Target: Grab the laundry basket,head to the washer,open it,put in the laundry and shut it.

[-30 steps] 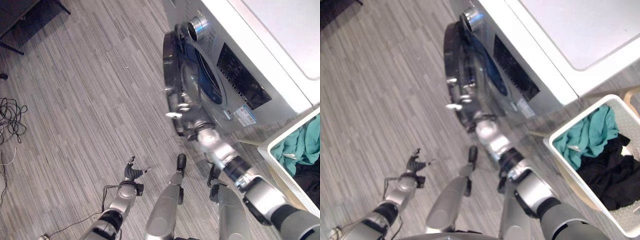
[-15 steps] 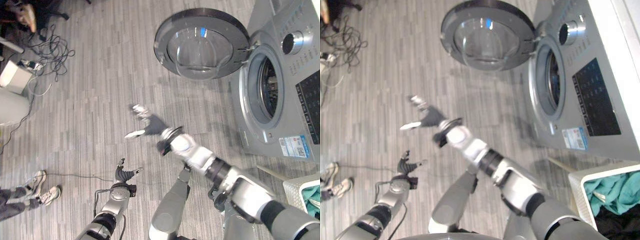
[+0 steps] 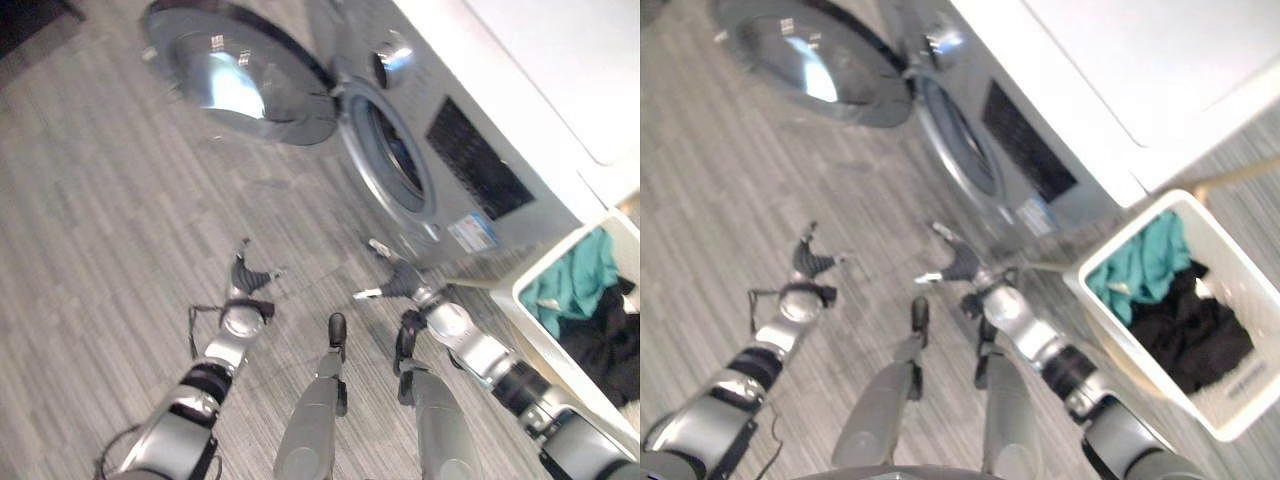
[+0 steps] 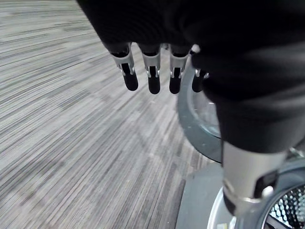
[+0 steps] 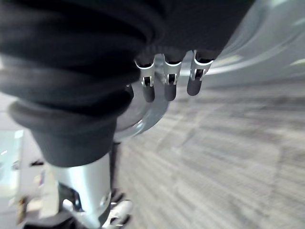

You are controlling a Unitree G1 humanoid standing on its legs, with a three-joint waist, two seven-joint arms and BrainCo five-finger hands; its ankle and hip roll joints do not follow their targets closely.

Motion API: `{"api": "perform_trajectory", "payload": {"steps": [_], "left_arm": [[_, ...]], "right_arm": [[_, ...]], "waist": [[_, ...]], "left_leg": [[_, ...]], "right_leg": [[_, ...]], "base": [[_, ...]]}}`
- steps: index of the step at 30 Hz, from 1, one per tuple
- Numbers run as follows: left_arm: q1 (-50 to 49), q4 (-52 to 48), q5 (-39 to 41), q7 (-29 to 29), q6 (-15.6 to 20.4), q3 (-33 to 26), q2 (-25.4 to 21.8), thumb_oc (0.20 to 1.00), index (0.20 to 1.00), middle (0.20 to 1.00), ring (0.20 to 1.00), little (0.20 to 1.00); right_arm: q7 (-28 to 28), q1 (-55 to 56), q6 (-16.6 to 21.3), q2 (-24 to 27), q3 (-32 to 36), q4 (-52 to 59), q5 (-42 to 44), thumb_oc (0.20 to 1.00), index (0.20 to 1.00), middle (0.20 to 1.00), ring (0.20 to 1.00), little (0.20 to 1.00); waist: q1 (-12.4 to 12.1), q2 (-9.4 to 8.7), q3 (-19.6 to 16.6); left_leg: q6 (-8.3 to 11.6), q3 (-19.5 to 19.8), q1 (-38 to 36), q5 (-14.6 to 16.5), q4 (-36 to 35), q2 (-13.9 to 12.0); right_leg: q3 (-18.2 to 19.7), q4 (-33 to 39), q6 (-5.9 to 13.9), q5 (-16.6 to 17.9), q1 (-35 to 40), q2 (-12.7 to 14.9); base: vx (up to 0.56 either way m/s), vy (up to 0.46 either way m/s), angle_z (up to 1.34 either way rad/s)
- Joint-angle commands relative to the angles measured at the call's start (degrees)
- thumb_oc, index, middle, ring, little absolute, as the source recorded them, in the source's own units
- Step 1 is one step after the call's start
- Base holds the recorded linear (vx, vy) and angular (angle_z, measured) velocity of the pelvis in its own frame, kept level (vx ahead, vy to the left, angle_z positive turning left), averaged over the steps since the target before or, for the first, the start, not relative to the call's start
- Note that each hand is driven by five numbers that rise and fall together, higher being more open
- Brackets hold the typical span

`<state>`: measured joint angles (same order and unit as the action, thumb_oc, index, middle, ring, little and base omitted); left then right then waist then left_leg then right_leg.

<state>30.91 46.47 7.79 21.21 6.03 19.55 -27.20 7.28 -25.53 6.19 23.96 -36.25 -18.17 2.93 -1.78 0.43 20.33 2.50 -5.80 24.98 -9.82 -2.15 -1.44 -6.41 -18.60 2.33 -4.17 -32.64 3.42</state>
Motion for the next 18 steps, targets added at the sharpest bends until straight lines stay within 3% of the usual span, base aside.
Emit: {"api": "perform_trajectory", "payload": {"steps": [1, 9, 18], "left_arm": [[8.30, 7.27, -4.95, 3.77, -1.31, -3.02, -6.61, 1.000, 1.000, 1.000, 1.000, 1.000], [12.18, 15.26, -8.74, 5.37, -3.28, -7.31, -17.66, 1.000, 1.000, 1.000, 1.000, 1.000], [3.73, 17.05, -8.70, 6.52, -4.06, -14.71, -20.44, 1.000, 1.000, 1.000, 1.000, 1.000]], "right_arm": [[-0.49, 0.15, 3.74, 0.71, 1.88, 4.86, -2.77, 1.000, 1.000, 1.000, 1.000, 1.000], [-1.88, 11.34, 5.94, 5.46, 8.34, 7.23, -1.08, 1.000, 1.000, 1.000, 1.000, 1.000], [-2.14, 18.87, 7.05, 6.07, 13.72, 11.48, 0.82, 1.000, 1.000, 1.000, 1.000, 1.000]], "waist": [[3.46, -3.42, 4.64], [6.93, -6.01, 4.63], [7.20, -5.67, 3.09]], "left_leg": [[-1.59, -0.91, -0.84, 7.75, 3.13, 3.83], [-1.92, -3.53, -0.41, 8.14, 3.22, 2.53], [-2.02, -3.97, -2.47, 8.50, 1.99, 2.64]], "right_leg": [[0.94, 14.14, 5.62, 7.48, 6.17, 0.81], [2.41, 16.25, 6.43, 10.03, 5.38, -0.64], [2.89, 17.42, 6.36, 10.21, 6.88, -0.70]], "base": [[-0.03, 0.048, -0.45], [0.00, 0.008, -0.36], [0.03, 0.007, -0.07]]}}
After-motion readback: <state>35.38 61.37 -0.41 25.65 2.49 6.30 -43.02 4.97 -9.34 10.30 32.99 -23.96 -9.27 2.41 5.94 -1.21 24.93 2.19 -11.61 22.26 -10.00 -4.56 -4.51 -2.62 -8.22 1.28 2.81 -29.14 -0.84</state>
